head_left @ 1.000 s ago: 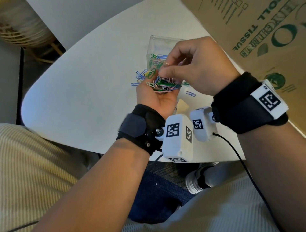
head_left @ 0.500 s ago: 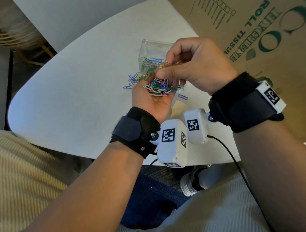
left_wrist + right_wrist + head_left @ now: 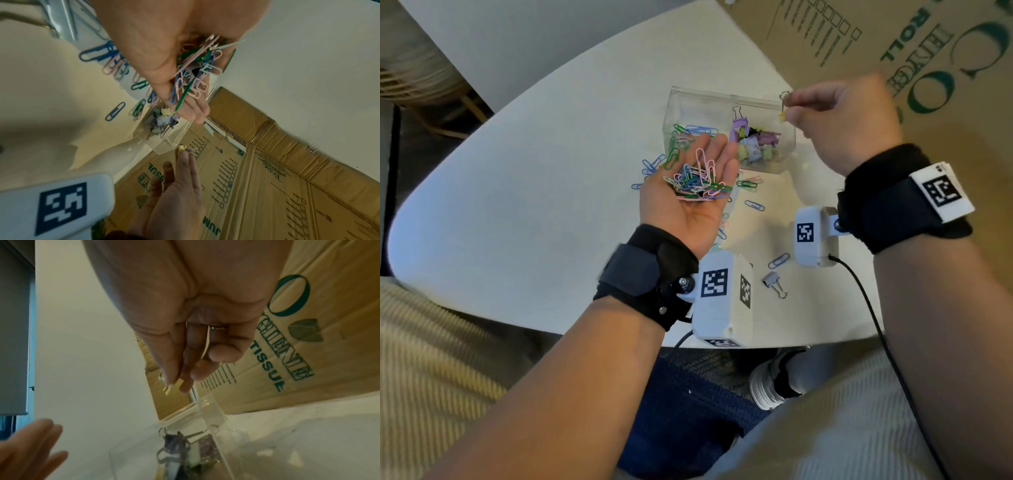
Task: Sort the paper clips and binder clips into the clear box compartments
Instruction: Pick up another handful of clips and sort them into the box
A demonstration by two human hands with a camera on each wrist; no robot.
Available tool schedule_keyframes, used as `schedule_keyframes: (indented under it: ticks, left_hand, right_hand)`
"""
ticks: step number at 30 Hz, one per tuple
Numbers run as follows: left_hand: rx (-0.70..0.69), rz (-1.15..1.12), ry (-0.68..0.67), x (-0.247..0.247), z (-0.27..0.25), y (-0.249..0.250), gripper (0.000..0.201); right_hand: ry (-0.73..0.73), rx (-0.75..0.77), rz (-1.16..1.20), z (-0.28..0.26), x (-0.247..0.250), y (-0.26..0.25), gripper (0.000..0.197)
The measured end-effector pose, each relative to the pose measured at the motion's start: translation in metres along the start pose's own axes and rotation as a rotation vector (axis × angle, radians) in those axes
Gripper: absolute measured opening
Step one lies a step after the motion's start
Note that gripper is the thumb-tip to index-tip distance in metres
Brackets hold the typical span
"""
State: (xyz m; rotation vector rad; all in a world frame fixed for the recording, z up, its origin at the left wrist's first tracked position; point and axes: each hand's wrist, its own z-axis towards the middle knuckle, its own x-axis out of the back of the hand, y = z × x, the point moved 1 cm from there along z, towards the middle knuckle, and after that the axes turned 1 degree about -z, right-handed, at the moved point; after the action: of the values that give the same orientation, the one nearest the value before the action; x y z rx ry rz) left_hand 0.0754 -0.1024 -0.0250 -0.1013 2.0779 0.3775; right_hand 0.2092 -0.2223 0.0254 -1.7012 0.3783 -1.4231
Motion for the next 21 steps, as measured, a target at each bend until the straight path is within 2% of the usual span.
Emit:
schedule_keyframes:
  ticks: [4,7,11,14,17,21]
  left_hand:
    - [0.009,0.013,-0.001,0.002,-0.001,-0.003,0.039]
    - [0.014,0.007,-0.004,0.001,0.0,-0.004,0.039]
    - [-0.023,-0.025,-0.023,0.0,0.0,-0.007,0.037]
    - [-0.063,-0.028,-0.022,0.0,-0.001,-0.009,0.037]
    - [-0.064,-0.032,-0.009,-0.001,-0.002,-0.008,0.038]
    - [-0.079,-0.046,0.004,0.003,-0.002,-0.006,0.038]
  right_hand:
    - [-0.065,0.047,-0.21,-0.003,-0.001,-0.002,0.026]
    - [-0.088,0.148,-0.233,-0.007,0.002,-0.014,0.023]
    - [-0.307,0.25,-0.262,-0.027,-0.007,-0.038,0.007]
    - [-0.422,0.291,-0.403,-0.038,-0.018,-0.048,0.008]
    - [-0.472,0.301,-0.508,-0.043,-0.03,-0.05,0.017]
    - [-0.451,0.34,-0.488,-0.044,-0.042,-0.048,0.005]
